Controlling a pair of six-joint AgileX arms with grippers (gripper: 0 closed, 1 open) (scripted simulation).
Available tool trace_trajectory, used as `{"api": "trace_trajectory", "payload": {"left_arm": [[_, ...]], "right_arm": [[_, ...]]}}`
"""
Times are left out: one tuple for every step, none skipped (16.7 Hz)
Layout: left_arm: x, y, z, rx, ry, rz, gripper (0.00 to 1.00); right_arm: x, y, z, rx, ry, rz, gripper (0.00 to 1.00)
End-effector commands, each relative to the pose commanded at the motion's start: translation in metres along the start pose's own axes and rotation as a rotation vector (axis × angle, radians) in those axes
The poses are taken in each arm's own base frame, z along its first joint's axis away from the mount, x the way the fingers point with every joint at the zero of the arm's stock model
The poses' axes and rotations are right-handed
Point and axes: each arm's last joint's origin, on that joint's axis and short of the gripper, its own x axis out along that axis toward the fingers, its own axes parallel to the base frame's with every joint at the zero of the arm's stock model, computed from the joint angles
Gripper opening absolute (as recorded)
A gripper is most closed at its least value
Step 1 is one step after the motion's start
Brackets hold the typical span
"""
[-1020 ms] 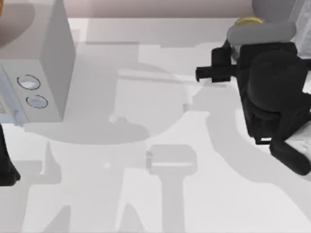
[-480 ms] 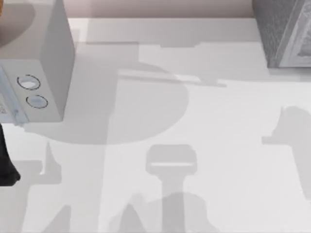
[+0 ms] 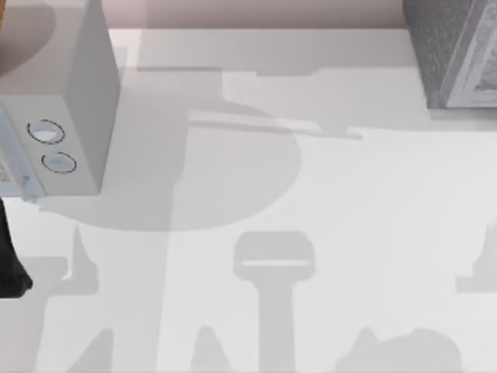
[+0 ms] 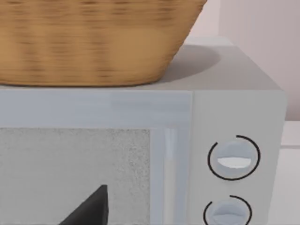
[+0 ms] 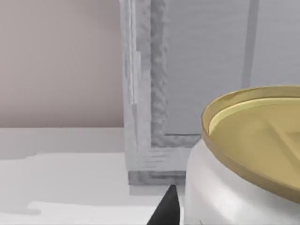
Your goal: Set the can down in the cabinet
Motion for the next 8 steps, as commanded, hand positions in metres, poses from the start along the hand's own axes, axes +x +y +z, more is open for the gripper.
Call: {"api": "trace_trajectory", "payload": {"left_arm": [[0.0000,0.0000,0.0000,0.000,0.000,0.000,1.00],[0.0000,0.0000,0.0000,0.000,0.000,0.000,1.00],[0.0000,0.0000,0.0000,0.000,0.000,0.000,1.00],[0.0000,0.0000,0.0000,0.000,0.000,0.000,1.00],[0.0000,0.0000,0.0000,0.000,0.000,0.000,1.00],[0.0000,0.0000,0.0000,0.000,0.000,0.000,1.00],[0.0000,0.0000,0.0000,0.000,0.000,0.000,1.00],[0.0000,0.0000,0.0000,0.000,0.000,0.000,1.00]], "right_arm": [[-0.0003,-0.0004,-0.0042,-0.002,0.010,0.005,0.00],[-0.0003,-0.0005,-0.0056,-0.003,0.013,0.007,0.00],[-0.0003,-0.0005,-0.0056,-0.003,0.013,0.007,0.00],[-0.0003,-0.0005,-0.0056,-0.003,0.013,0.007,0.00],[-0.0003,-0.0005,-0.0056,-0.003,0.013,0.007,0.00],[-0.0001,-0.0003,-0.0054,-0.001,0.015,0.009,0.00],[-0.0001,-0.0003,-0.0053,-0.001,0.015,0.009,0.00],[-0.0001,0.0000,-0.0028,0.000,0.017,0.010,0.00]]}}
